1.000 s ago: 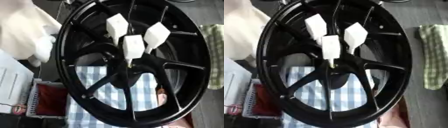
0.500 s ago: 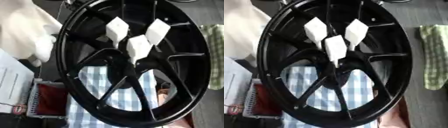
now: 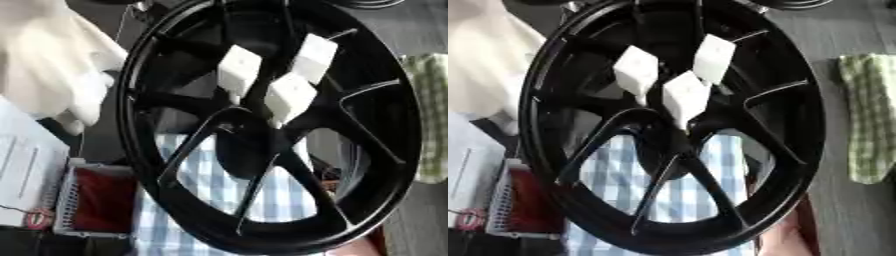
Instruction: Pull the pin out of the wheel hub.
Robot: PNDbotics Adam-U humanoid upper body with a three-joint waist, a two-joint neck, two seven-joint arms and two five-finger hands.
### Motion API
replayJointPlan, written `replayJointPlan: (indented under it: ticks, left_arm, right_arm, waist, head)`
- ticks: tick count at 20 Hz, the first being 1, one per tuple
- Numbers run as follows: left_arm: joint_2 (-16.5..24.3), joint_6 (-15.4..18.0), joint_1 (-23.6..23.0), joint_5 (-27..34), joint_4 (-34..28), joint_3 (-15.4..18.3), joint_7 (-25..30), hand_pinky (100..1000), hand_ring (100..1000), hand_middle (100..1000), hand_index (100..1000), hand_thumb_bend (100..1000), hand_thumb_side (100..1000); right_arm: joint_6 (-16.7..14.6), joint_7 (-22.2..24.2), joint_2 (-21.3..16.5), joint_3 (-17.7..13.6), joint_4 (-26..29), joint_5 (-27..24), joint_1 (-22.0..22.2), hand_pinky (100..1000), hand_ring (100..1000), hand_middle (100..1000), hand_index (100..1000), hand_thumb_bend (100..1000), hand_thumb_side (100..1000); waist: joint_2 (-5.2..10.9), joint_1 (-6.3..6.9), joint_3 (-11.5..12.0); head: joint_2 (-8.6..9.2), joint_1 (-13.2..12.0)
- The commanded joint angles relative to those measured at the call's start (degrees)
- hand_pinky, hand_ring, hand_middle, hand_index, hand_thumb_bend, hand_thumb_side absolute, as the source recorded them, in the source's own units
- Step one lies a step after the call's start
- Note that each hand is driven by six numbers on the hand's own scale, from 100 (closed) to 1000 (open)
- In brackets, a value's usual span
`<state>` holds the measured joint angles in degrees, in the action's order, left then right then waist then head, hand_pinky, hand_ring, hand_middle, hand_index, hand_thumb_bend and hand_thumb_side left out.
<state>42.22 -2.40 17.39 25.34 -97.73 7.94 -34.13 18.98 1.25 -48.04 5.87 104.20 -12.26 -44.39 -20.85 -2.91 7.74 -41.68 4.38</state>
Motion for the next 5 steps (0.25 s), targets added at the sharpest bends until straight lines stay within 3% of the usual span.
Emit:
replayJointPlan:
  ticks: [1,5]
  left_arm:
    - [1.6,0.0,0.6,0.1,-1.1,0.3,0.1,727,845,847,811,656,707]
    - [1.6,0.0,0.5,0.1,-1.1,0.3,0.1,726,844,847,811,656,707]
  right_arm:
    - [0.0,0.4,-0.7,0.1,0.3,-0.6,-1.1,823,747,686,723,182,575]
    - [0.0,1.0,-0.6,0.2,0.0,-0.2,-1.1,823,747,687,723,186,570]
  waist:
    - [1.66,0.37,0.1]
    - [1.57,0.43,0.2]
  head:
    - [0.33,0.3]
    - [0.18,0.3]
